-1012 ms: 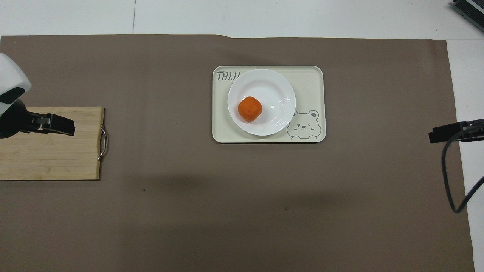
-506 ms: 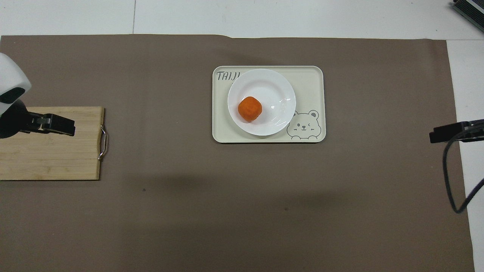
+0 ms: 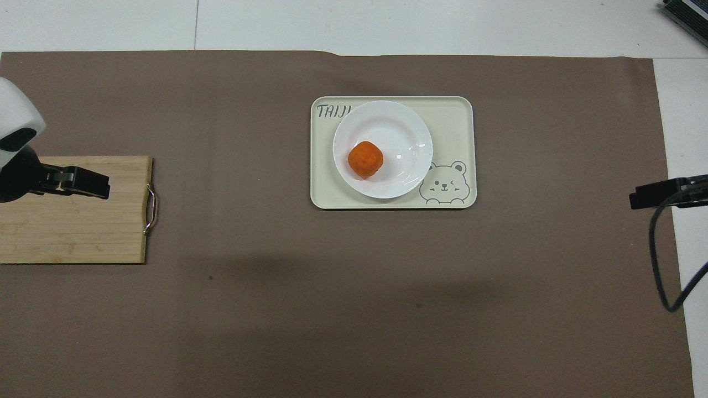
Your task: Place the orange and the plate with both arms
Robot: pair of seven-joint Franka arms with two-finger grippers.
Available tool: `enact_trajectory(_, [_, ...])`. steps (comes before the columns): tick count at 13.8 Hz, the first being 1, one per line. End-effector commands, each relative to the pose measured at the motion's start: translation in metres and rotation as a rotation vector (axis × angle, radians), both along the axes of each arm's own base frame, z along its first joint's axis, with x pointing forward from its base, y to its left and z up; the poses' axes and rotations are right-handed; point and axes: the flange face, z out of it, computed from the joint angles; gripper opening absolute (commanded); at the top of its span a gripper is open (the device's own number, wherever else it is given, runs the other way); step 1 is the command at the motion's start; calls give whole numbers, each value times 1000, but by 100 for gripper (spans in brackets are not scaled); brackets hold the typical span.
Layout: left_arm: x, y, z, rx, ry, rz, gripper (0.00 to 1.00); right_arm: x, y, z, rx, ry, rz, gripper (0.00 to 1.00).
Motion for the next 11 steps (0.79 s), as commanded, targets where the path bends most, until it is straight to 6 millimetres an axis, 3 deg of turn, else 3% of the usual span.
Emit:
enact_trajectory(1, [-6, 3, 1, -1, -11, 14, 100, -4, -1, 1, -16, -6, 26, 100])
enact_trajectory(11, [-6, 3, 1, -1, -11, 14, 100, -6, -8, 1, -1, 3, 29, 100])
